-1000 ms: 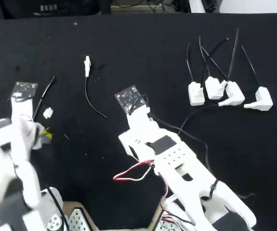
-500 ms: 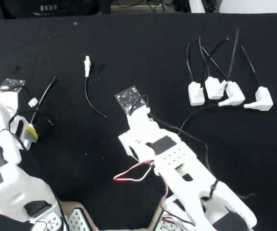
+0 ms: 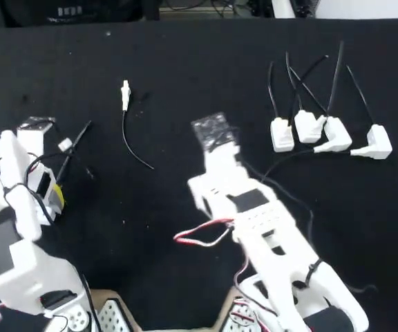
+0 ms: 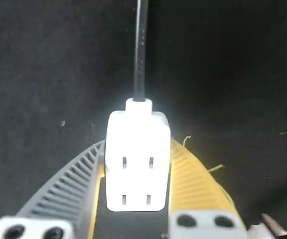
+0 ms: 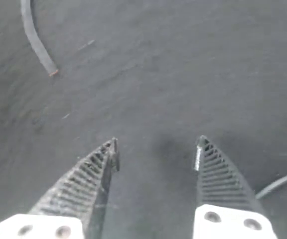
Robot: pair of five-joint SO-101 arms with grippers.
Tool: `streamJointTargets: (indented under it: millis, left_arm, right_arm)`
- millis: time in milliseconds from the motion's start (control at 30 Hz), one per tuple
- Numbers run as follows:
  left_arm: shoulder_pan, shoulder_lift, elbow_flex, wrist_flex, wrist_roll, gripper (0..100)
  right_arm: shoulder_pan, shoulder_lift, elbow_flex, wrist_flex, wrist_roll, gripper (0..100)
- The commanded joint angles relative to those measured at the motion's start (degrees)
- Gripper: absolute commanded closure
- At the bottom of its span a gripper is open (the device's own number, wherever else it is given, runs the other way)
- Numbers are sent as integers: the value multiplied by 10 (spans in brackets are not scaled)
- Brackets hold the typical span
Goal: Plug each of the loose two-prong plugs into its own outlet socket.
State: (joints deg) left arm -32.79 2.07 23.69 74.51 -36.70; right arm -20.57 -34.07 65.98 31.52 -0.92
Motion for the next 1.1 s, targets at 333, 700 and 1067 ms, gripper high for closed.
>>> streamJointTargets:
  millis: [333, 700, 1067]
  left_arm:
    - [278, -123, 102, 5, 165, 965]
    - [318, -126, 48, 43, 185, 770]
    - [142, -122, -2, 69, 49, 776]
  right_arm:
    - [54, 1, 9, -48, -4, 769]
    - [54, 1, 9, -49, -4, 769]
    - [54, 0, 7, -49, -4, 769]
